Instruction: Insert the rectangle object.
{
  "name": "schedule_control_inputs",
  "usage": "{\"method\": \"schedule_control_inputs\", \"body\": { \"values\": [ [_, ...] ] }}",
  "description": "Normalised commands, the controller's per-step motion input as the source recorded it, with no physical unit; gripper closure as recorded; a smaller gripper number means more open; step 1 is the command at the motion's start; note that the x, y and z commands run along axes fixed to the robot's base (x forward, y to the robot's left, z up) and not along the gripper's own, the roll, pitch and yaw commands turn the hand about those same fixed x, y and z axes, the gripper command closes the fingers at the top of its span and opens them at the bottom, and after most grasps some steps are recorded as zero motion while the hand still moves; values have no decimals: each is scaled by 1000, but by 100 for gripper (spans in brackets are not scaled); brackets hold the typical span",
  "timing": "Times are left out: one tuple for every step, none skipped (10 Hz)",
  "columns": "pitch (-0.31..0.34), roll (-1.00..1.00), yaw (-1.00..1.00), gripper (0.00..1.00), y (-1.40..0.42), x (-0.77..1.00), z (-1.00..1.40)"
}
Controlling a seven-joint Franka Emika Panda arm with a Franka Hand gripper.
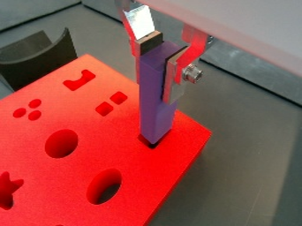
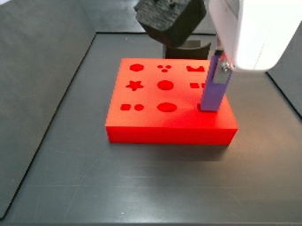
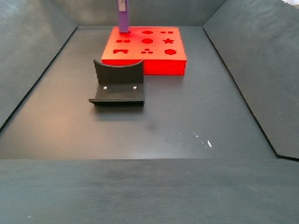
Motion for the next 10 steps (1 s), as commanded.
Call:
{"method": "schedule_control_inputs", "body": {
  "values": [
    [87, 0, 240, 100, 0, 0, -66],
    [96, 0, 209, 100, 0, -34, -43],
    [90, 0, 154, 100, 0, -151, 0],
    [61, -11, 191, 100, 0, -51, 0],
    [33, 0, 226, 100, 0, 0, -29],
    [0, -13, 0, 100, 0, 11, -131],
    [-14, -40, 0, 100, 0, 106, -503],
    [-3, 30, -120, 100, -29, 106, -791],
    [0, 104, -163, 100, -74, 106, -826],
    [0, 99, -189, 100, -31, 151, -774]
  ]
}}
